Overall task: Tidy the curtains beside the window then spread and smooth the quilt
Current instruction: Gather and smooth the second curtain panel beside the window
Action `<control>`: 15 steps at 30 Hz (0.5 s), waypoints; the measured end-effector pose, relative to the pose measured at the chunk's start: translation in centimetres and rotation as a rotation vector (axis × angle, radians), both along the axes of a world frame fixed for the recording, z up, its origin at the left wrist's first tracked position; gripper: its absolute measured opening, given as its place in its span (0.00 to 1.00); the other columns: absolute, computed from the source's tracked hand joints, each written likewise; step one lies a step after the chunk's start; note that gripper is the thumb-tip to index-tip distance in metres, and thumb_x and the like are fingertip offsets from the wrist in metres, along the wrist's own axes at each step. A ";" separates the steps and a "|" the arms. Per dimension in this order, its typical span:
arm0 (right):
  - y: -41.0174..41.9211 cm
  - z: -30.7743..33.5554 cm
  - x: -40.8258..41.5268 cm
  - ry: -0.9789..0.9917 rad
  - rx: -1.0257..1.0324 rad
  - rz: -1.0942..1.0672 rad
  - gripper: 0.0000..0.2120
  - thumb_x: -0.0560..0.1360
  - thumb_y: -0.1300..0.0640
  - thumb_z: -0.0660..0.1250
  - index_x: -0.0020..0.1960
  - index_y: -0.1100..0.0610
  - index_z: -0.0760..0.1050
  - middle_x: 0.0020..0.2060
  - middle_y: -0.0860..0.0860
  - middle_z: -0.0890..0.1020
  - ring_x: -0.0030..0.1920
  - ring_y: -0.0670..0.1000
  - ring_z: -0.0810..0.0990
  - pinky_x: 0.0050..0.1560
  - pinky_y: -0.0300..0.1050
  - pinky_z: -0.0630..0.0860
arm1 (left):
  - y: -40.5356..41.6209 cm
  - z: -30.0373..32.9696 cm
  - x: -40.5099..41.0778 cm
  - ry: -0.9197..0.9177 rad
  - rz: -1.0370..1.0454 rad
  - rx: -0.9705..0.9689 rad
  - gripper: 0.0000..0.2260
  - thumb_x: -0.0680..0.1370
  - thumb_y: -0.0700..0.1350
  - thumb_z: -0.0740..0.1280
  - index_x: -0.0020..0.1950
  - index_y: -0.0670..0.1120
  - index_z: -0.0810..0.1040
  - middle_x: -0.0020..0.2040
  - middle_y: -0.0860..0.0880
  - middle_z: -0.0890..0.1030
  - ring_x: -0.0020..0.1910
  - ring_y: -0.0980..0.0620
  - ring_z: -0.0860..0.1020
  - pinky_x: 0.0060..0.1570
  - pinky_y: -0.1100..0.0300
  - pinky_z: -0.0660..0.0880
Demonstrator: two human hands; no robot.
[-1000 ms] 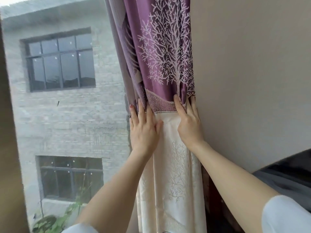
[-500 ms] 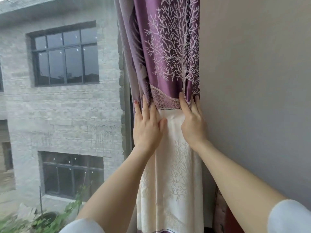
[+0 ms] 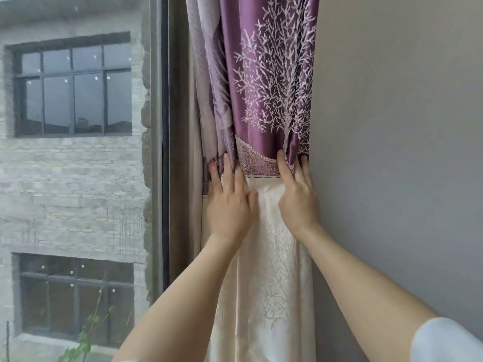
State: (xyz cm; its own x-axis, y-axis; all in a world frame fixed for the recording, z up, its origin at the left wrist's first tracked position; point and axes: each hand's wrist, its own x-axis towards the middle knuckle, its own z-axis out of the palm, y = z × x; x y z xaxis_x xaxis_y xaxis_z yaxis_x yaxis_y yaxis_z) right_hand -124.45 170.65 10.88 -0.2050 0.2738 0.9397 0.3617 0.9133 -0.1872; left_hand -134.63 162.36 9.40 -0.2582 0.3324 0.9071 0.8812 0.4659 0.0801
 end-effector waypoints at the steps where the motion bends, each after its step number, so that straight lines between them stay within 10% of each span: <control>1: 1.0 0.0 -0.7 -0.003 0.002 -0.004 0.38 0.70 0.76 0.50 0.75 0.50 0.53 0.75 0.55 0.59 0.76 0.57 0.49 0.73 0.52 0.58 | 1.1 -0.1 -0.7 -0.013 -0.007 0.008 0.27 0.80 0.52 0.54 0.75 0.40 0.54 0.77 0.41 0.46 0.76 0.38 0.44 0.74 0.50 0.47; 15: 11.7 0.2 -5.0 -0.277 0.022 -0.275 0.37 0.73 0.69 0.53 0.76 0.50 0.42 0.74 0.56 0.59 0.76 0.58 0.46 0.74 0.58 0.45 | 11.4 0.1 -6.6 -0.097 -0.107 -0.099 0.32 0.78 0.53 0.56 0.76 0.43 0.47 0.78 0.44 0.44 0.76 0.43 0.42 0.74 0.51 0.45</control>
